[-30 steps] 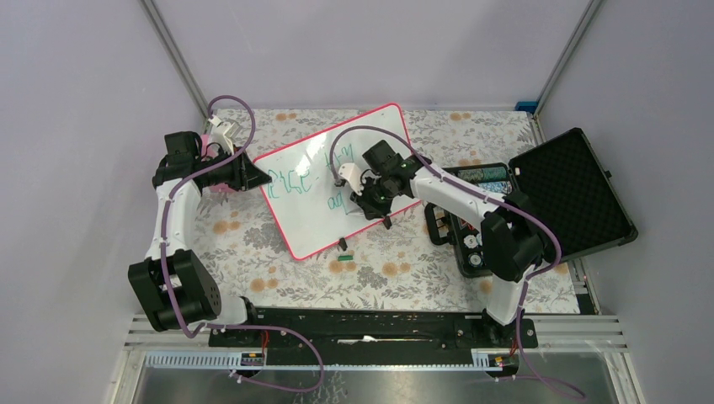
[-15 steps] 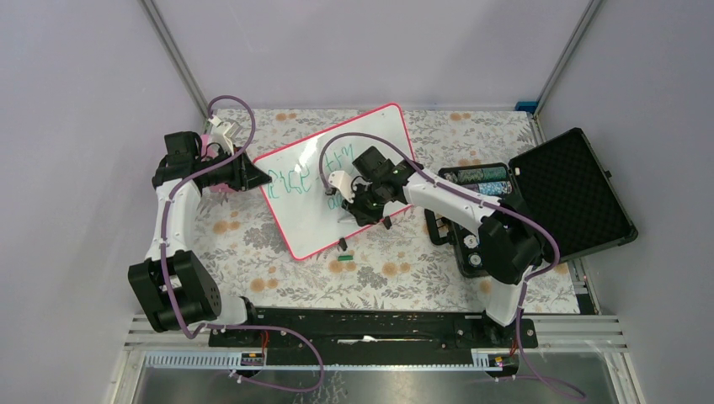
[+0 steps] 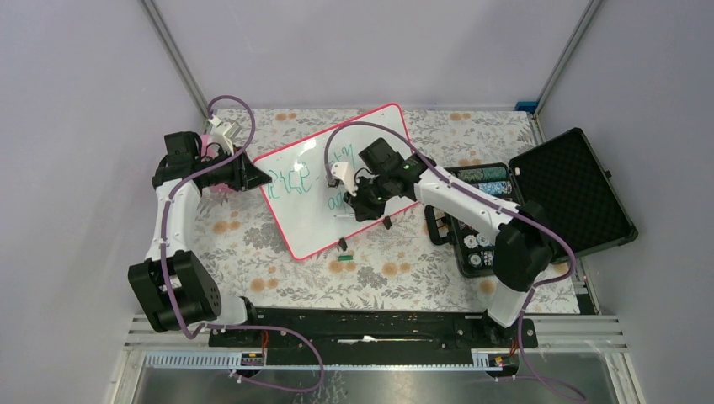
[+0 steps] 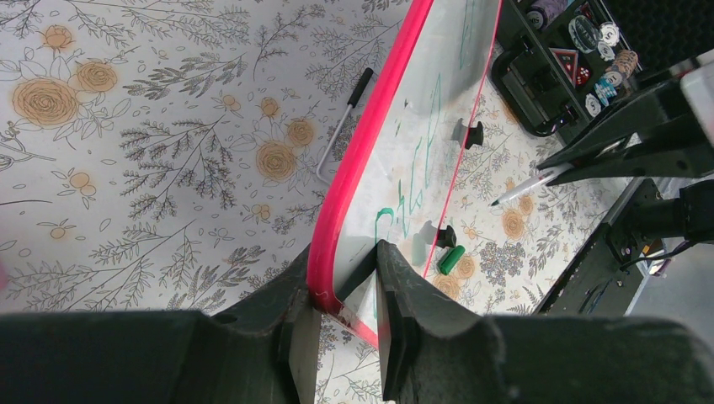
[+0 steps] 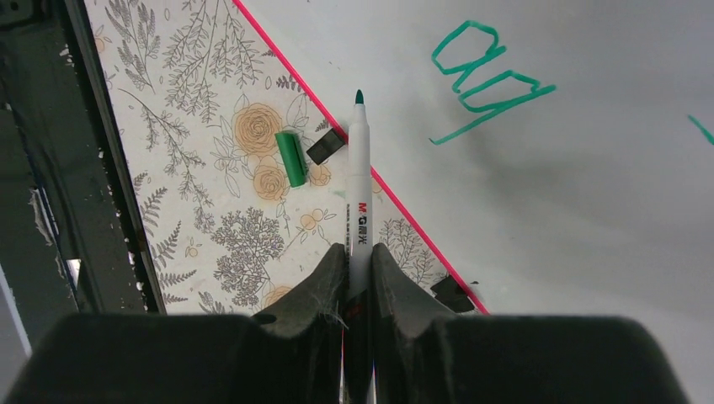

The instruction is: Write a sentence on the whiteboard

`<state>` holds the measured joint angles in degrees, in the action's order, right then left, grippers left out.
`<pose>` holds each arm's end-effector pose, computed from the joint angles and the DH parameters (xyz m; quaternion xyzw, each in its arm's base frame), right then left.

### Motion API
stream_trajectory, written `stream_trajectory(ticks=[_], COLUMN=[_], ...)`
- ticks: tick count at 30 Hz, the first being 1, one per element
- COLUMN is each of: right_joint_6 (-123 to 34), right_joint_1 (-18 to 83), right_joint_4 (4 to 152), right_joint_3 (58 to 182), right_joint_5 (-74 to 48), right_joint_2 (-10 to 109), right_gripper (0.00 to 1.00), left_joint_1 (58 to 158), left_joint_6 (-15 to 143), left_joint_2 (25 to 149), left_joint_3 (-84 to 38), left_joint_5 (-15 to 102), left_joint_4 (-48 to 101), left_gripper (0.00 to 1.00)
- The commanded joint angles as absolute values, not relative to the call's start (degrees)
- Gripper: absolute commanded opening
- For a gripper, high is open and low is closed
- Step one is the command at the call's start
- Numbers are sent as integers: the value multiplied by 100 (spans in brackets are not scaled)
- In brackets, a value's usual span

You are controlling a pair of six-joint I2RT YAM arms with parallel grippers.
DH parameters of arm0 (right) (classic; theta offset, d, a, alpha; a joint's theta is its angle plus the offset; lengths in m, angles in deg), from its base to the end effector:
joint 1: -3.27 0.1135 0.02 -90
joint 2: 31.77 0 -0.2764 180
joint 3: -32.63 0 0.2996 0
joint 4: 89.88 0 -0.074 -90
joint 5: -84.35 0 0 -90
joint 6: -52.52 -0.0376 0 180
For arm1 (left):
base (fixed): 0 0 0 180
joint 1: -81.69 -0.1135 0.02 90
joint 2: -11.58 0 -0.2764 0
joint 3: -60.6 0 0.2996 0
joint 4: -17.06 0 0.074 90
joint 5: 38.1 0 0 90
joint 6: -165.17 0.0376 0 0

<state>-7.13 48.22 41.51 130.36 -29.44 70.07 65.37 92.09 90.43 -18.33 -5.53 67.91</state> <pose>0.3015 0.3224 0.2763 -0.6185 0.6939 0.2335 0.2854 0.3215 0.0611 0.3121 0.1656 0.8253 -0.3495 0.4116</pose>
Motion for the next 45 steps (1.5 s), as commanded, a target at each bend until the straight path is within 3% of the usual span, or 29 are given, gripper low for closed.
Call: stream_trajectory(ticks=[1,8,45], right_joint_6=[-818,-778,-867], right_joint_1=[4498,4043,4113], right_joint_4=[4074,4073,4288], right_joint_3=[13175,13263,13805], right_joint_5=[-3254,-3419,-2782], right_joint_2=[6693,6751,7507], right_gripper=[0,0,0], left_joint_1=[6585,6587,6587], left_joint_6=[9521,9527,9564], left_joint_2=[8865,8844,8845], left_joint_3=[-1767,-1772,-1762], left_joint_5=[-431,-395,-368], left_joint_4=[6623,6623,6623], left_gripper=[0,0,0])
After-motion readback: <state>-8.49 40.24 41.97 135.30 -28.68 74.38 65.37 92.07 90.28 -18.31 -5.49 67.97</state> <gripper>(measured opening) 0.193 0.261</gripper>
